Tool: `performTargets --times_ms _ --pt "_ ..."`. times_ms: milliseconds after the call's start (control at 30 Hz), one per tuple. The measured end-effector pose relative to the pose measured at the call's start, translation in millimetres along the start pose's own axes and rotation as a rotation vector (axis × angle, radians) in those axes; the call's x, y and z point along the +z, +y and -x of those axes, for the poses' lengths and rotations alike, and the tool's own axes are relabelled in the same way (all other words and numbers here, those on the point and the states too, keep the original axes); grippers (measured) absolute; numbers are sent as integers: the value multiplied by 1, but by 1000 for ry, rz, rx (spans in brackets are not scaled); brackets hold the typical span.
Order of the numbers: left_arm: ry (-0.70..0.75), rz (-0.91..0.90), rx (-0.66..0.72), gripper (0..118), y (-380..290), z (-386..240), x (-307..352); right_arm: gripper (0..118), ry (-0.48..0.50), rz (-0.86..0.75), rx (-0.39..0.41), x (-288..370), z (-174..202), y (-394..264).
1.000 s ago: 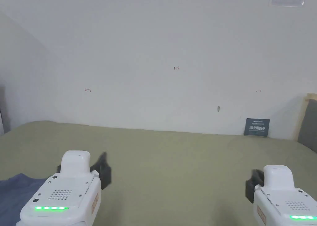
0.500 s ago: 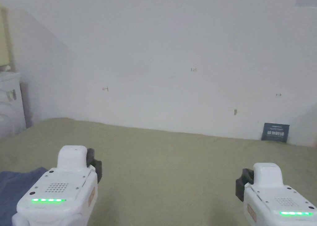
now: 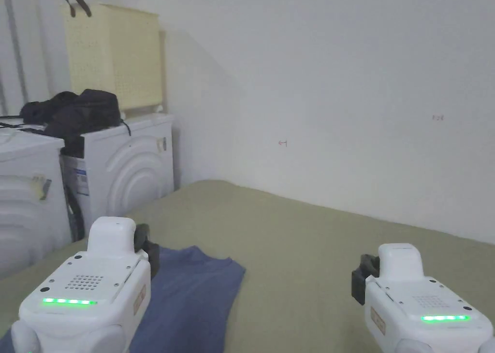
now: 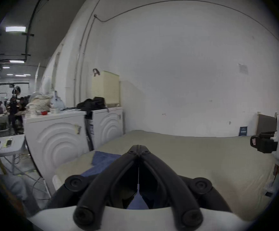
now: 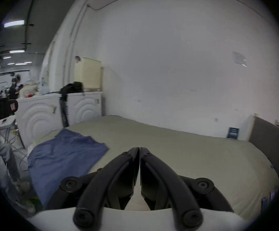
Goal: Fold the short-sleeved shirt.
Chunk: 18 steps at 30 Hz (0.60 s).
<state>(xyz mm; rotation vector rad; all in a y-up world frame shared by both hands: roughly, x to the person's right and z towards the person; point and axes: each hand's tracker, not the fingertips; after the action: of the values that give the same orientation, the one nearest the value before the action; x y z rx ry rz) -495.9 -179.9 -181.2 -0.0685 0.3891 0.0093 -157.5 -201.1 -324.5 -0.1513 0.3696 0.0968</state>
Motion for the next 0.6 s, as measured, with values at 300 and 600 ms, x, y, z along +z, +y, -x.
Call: performTargets --times_ms 300,600 --pt "69 44 8 1 -5 46 5 8 108 -7 13 -23 53 6" --pt "-42 220 -51 1 -6 35 -82 8 83 9 31 -65 56 -3"
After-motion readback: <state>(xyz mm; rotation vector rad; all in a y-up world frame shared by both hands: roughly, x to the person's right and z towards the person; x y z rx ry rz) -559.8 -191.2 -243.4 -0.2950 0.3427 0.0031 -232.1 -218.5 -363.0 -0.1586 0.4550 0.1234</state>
